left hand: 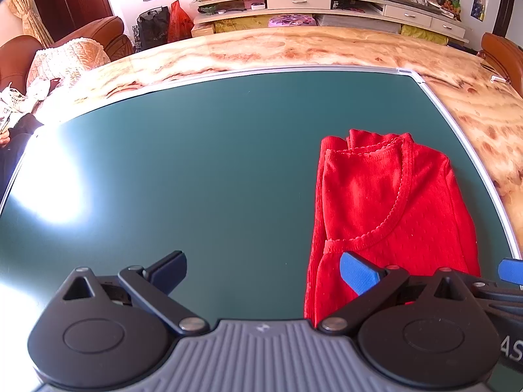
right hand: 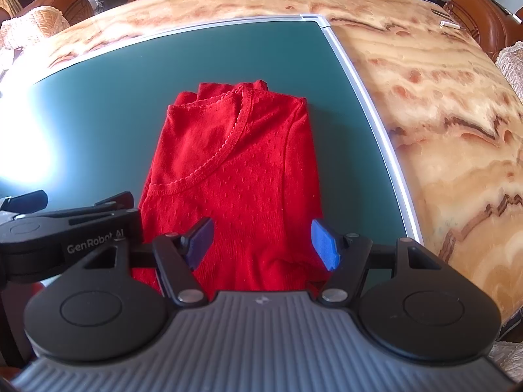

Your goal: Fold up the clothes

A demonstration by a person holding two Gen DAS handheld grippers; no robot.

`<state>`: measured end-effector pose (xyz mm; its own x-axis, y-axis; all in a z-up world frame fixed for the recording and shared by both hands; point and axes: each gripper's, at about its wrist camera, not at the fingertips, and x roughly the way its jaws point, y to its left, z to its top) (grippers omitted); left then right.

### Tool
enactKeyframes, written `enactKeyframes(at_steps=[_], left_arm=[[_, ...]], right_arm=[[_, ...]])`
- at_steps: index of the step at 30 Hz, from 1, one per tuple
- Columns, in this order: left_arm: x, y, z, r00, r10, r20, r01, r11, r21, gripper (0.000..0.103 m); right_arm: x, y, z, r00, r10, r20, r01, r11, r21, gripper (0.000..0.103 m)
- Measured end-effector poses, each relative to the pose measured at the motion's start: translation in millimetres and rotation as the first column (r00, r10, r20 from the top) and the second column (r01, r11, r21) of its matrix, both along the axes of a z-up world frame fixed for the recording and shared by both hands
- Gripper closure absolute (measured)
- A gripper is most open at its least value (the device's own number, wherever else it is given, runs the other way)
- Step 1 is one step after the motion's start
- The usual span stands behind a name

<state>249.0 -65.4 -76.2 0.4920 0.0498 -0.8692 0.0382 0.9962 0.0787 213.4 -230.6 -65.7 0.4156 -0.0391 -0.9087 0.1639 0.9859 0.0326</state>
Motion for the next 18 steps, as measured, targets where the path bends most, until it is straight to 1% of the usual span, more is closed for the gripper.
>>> enactKeyframes(at_steps=[6,18], left_arm=[[-10,1,4,1.000,0.001,0.001,-0.001,1.000,-0.004,0.000],[-34,8,5,1.000,0.021,0.003,-0.021,1.000,-0.010,0.000]], right_arm=[[-10,1,3,1.000,0.002,0.011,-0.002,1.000,-0.002,0.029],[-35,8,8,0.999,0.026,0.045,-0.027,0.999,0.027,0.029]])
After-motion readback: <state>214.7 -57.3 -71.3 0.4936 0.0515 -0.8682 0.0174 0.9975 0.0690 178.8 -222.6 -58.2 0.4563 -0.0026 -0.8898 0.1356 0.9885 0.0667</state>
